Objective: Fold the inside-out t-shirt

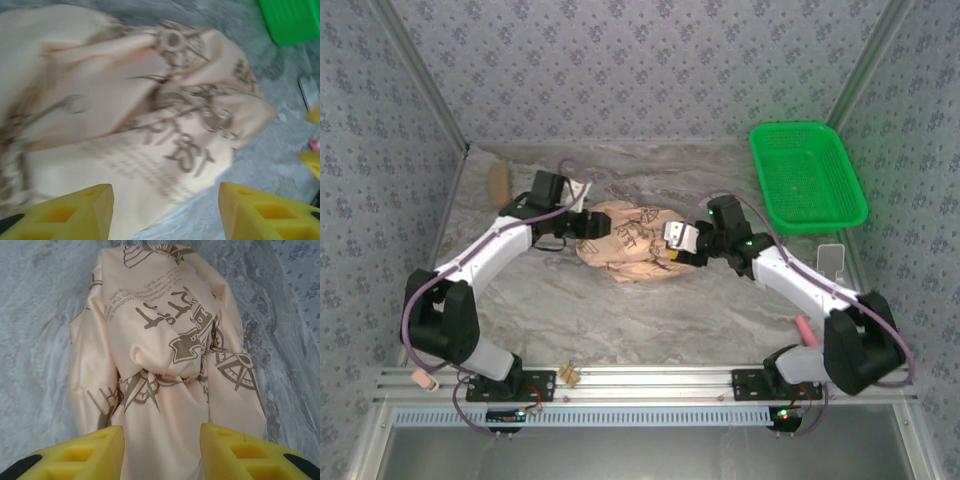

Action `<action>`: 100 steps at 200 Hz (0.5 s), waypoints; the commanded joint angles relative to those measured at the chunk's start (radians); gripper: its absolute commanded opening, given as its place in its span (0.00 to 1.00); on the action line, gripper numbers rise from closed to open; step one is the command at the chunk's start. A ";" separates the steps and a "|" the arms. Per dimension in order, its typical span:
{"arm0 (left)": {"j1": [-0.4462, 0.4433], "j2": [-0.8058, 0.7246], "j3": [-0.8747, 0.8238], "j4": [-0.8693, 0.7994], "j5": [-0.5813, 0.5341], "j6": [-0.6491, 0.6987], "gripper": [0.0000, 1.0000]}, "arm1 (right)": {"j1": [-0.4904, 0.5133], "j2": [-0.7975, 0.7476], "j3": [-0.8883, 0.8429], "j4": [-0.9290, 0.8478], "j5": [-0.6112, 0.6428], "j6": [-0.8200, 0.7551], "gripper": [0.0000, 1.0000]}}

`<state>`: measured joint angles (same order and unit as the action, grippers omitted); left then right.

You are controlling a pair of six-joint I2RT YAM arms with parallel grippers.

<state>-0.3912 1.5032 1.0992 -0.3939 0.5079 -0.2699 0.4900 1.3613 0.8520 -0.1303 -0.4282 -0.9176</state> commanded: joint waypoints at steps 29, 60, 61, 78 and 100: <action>-0.136 0.205 0.039 0.039 -0.154 0.023 0.60 | 0.043 0.214 0.031 0.160 0.117 -0.017 0.43; -0.128 0.265 0.137 -0.045 -0.180 0.077 0.13 | 0.042 0.192 0.034 0.226 0.153 0.039 0.00; -0.126 0.262 0.139 -0.049 -0.176 0.077 0.11 | 0.042 0.187 0.033 0.227 0.150 0.044 0.00; -0.056 0.166 0.121 -0.047 -0.073 0.089 0.00 | -0.028 0.063 0.011 0.243 0.040 0.139 0.00; 0.143 0.007 -0.001 0.074 0.031 -0.039 0.00 | -0.120 -0.101 -0.032 0.201 -0.004 0.175 0.00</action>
<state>-0.4362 1.6989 1.1645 -0.4011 0.4274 -0.2245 0.4622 1.4483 0.8410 0.0528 -0.3595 -0.8295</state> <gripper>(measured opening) 0.050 0.057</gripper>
